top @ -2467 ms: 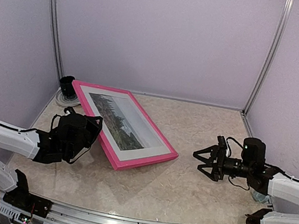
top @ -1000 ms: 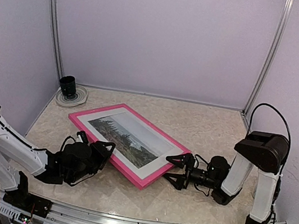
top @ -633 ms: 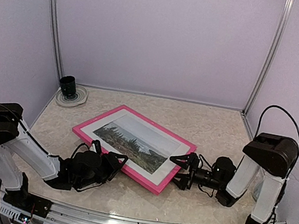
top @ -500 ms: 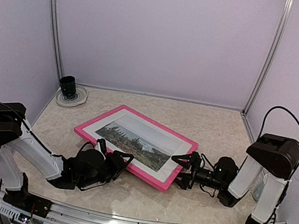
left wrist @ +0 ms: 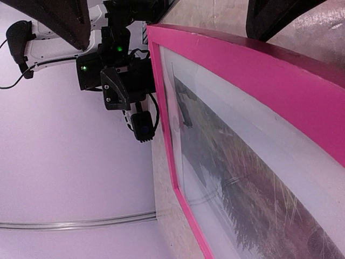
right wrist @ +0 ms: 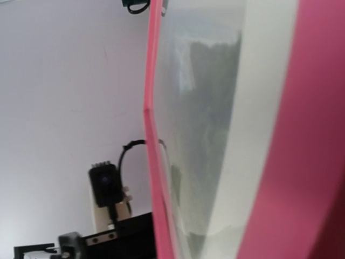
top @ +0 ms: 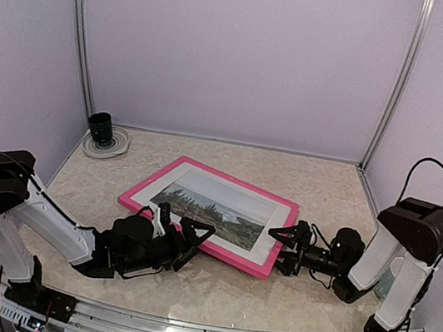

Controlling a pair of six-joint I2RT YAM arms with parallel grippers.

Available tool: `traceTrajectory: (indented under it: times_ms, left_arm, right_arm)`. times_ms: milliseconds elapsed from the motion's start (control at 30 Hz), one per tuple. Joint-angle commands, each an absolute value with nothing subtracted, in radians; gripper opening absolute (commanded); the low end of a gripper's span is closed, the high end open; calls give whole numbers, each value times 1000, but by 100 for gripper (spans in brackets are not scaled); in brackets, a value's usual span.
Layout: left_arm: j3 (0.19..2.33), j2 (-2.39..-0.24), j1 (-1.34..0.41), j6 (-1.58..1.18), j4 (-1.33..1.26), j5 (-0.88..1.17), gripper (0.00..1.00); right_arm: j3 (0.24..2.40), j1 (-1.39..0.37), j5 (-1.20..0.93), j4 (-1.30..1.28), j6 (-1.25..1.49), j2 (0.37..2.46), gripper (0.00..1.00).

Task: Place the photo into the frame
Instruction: Pass from the left arm to the right, then place the photo frame at the center of the board.

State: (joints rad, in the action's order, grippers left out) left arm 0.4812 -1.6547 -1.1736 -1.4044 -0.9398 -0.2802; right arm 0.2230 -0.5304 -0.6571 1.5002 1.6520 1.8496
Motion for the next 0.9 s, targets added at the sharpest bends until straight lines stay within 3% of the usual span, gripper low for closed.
traceTrajectory:
  times_ms: [0,433,667,867]
  left_arm:
    - [473,-1571,-1178,-1383,-930,-220,99]
    - [521,-1250,-1144,-1217,-327,-381,99]
    - [521,-1117,-858,-1038,-188,-428,99]
    - [551,-1215,-645,-876,-213,-344,99]
  right_arm:
    - [268,-491,-724,1427,1549,1810,78]
    - [310,-387,-777,1463,1544,1922,79]
    - [339,-345,-793,1307,1464,1901,79]
    - [386,-312,-787,1041,1317,1801,81]
